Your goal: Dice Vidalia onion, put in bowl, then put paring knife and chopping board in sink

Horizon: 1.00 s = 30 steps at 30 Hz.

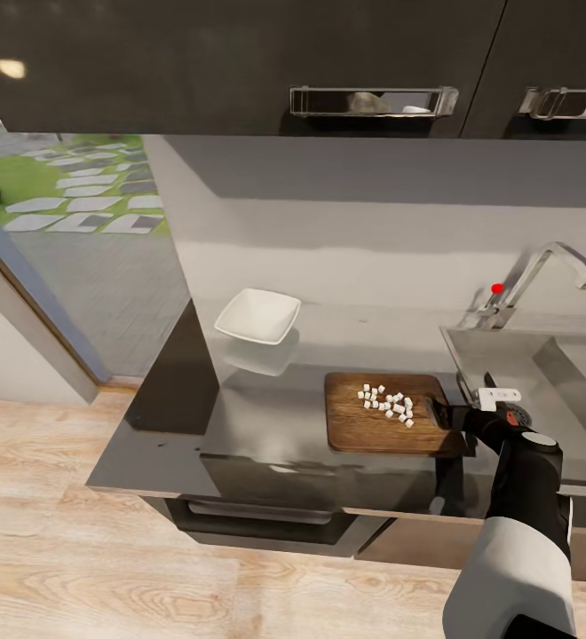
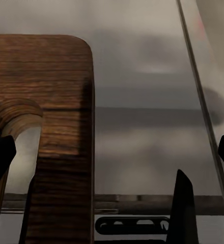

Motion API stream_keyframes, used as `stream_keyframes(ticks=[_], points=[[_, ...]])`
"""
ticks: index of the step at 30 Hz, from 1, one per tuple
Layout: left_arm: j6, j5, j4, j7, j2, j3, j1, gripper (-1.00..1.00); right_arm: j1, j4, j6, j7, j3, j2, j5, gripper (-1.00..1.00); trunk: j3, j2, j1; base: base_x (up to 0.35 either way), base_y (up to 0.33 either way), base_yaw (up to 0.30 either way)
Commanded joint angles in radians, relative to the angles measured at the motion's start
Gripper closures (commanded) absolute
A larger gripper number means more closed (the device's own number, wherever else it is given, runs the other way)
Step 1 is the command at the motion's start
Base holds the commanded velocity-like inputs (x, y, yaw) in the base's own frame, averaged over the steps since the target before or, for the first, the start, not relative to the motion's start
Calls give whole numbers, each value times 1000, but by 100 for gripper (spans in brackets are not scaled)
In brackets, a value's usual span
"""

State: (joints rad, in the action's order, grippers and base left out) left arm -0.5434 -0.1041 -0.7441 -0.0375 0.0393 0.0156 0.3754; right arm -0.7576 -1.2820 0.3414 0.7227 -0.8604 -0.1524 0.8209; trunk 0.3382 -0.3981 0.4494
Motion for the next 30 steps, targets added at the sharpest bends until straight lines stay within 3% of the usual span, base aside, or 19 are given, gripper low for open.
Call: stream_keyframes(ticks=[1,9,30], points=[[0,-7,-1,-4,1,1,0,-100,-2,-2,2,7,-3,-1,6,-100,2,-2,1,-10,0,0],[-1,-7,-1,-4,1,1,0,-100,-1,-1,2,7,-2,-1,6,-100,2,-2,1,-121,0,0],[0,-6,-1,-4,1,1,0,-100,-2,3,2,7,-3,-1,6,-100,9,-2,1,-6,0,0]])
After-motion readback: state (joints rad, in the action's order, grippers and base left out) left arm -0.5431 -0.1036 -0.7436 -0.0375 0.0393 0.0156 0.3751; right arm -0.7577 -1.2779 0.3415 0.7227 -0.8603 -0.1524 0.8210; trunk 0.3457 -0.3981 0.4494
